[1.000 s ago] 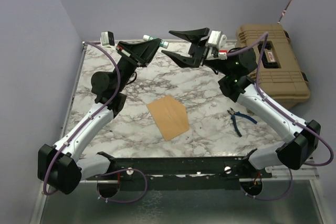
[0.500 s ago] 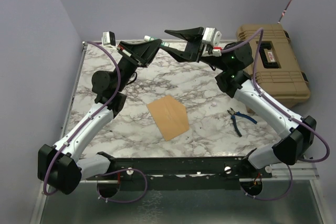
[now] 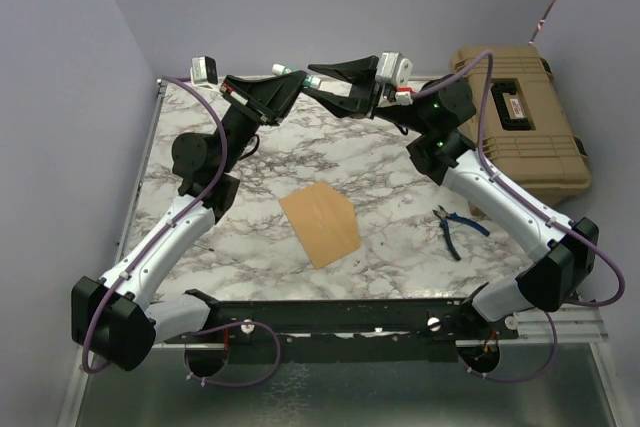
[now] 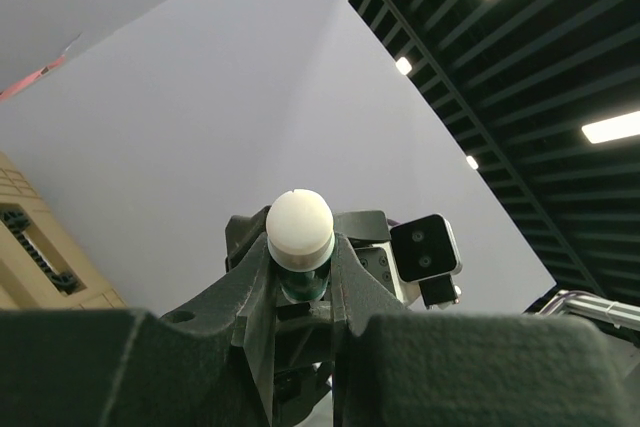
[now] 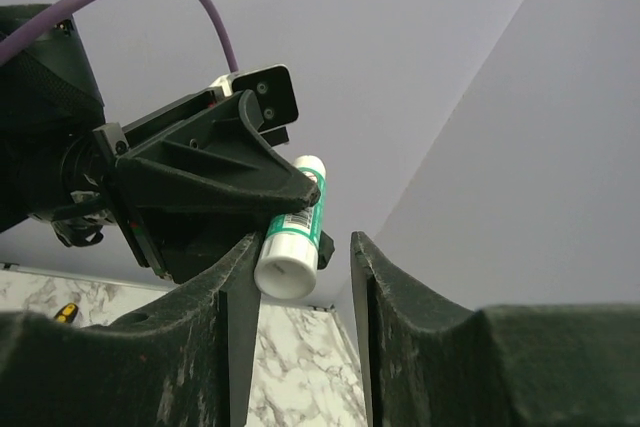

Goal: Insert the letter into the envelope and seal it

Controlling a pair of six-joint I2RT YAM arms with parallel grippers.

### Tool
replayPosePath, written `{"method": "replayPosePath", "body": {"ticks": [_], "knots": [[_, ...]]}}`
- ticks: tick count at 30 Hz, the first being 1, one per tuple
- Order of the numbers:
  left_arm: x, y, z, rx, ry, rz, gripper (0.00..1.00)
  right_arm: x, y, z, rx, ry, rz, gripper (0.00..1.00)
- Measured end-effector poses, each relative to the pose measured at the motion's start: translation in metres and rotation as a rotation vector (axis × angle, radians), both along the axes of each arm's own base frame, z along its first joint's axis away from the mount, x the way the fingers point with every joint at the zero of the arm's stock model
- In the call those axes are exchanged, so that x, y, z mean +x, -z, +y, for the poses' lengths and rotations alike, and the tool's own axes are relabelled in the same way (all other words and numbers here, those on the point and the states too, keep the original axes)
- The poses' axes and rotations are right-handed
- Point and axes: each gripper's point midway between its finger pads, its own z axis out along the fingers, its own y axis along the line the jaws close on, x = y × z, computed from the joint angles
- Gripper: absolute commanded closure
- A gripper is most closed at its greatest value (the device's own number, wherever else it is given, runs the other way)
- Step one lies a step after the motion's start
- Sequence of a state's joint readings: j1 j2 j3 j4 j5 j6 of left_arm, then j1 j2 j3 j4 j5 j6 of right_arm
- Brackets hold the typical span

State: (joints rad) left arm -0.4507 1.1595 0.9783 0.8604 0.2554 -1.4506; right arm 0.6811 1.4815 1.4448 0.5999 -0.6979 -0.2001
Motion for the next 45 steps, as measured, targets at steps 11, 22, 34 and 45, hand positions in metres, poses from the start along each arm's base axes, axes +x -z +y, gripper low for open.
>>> {"method": "replayPosePath", "body": {"ticks": [11, 22, 34, 45], "knots": [[0.0008, 0.0001, 0.0008, 0.003, -0.002, 0.001, 1.00, 0.0002, 0.0028, 0.0031, -0.015, -0.015, 0.006, 0.83], [-0.0030, -0.0030, 0.0023, -0.001, 0.000, -0.009, 1.00, -0.0035, -0.0005, 0.0023, 0.012, -0.035, 0.021, 0.66], [-0.0043, -0.0034, 0.0019, -0.011, 0.017, 0.003, 1.00, -0.0044, 0.0013, 0.0023, 0.022, -0.044, 0.030, 0.55], [-0.0045, -0.0016, 0.0016, -0.016, 0.028, 0.015, 1.00, -0.0057, 0.0033, 0.0018, 0.037, -0.050, 0.024, 0.65]]}}
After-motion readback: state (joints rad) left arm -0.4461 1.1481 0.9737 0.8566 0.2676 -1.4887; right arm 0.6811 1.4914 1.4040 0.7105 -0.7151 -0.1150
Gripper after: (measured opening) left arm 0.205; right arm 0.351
